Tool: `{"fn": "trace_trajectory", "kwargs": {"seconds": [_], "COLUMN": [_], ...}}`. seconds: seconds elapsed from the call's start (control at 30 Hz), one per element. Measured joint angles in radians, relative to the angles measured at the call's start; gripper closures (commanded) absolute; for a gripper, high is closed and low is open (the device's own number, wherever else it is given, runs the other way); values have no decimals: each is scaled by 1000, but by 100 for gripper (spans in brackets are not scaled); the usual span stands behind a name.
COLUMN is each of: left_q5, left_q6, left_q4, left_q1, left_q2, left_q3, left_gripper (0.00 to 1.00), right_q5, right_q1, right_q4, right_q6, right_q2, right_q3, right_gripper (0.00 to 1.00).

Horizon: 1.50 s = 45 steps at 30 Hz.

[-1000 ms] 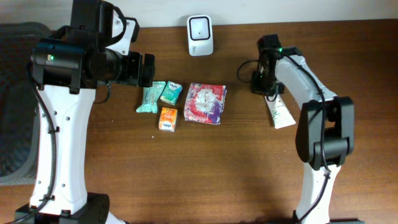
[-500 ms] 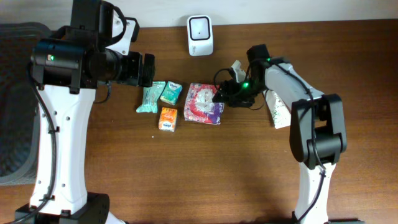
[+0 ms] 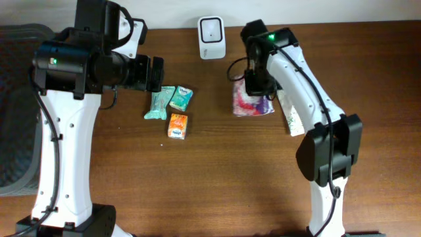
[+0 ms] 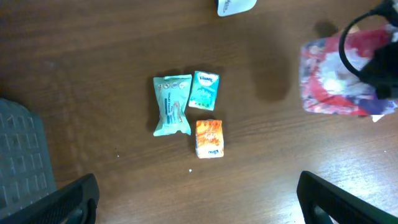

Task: Scan the item barcode
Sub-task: 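Lift the red-purple pack toward the scanner with the right gripper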

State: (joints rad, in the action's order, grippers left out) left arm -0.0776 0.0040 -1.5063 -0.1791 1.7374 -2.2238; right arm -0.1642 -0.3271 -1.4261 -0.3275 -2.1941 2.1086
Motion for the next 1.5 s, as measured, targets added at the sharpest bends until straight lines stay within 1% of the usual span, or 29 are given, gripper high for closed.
{"fn": "trace_trajectory", "kwargs": {"seconds": [0.03,0.07,0.13,0.17,0.2,0.23,0.3,0.33,0.4,0.43,0.5,0.57,0.63,0.67,0.73,0.77,0.8,0.83,0.9,0.97,1.0,1.07,1.13,1.17,1.2,1.27,1.4,1.5], "left_q5": [0,0,0,0,0,0,0,0,0,0,0,0,0,0,0,0,0,0,0,0,0,0,0,0,0,0,0,0], "left_q6": [0,0,0,0,0,0,0,0,0,0,0,0,0,0,0,0,0,0,0,0,0,0,0,0,0,0,0,0], "left_q4": [0,-1,0,0,0,0,0,0,0,0,-1,-2,-1,0,0,-1,0,0,0,-2,0,0,0,-1,0,0,-1,-1], "left_q1": [0,0,0,0,0,0,0,0,0,0,0,0,0,0,0,0,0,0,0,0,0,0,0,0,0,0,0,0], "left_q2": [0,0,0,0,0,0,0,0,0,0,0,0,0,0,0,0,0,0,0,0,0,0,0,0,0,0,0,0], "left_q3": [0,0,0,0,0,0,0,0,0,0,0,0,0,0,0,0,0,0,0,0,0,0,0,0,0,0,0,0], "left_gripper": [1,1,1,1,1,1,1,1,1,1,1,1,1,1,1,1,1,1,1,1,1,1,1,1,1,1,1,1], "right_q5": [-101,-161,-195,-185,-175,-162,-120,-99,-24,34,166,240,271,280,316,372,433,489,621,726,767,837,853,860,867,847,846,874], "right_q1": [-19,-28,-28,-32,-42,-52,-116,-137,-195,-214,-235,-217,-129,-44,76,142,177,195,207,206,203,193,180,168,147,113,89,100], "right_q4": [-35,-36,-26,-9,14,26,68,88,127,146,157,122,75,42,14,15,27,51,200,340,400,530,577,595,614,639,638,634], "right_q6": [-18,-33,-40,-42,-39,-37,-39,-38,-39,-36,-10,1,16,29,70,123,176,216,272,292,293,248,222,214,204,196,164,152], "right_q2": [-2,-7,-55,-69,-79,-79,-79,-79,-79,-79,-82,-85,-85,-85,-85,-85,-85,-85,-86,-91,-94,-96,-96,-96,-96,-96,-96,-85], "right_q3": [-7,-26,-50,-52,-53,-53,-54,-54,-45,-28,47,156,246,253,229,190,143,91,-60,-186,-233,-322,-359,-375,-385,-394,-391,-297], "right_gripper": [96,93,81,71,54,41,36,29,21,13,9,9,9,9,9,9,9,10,10,11,13,14,17,22,57,96,96,96]}}
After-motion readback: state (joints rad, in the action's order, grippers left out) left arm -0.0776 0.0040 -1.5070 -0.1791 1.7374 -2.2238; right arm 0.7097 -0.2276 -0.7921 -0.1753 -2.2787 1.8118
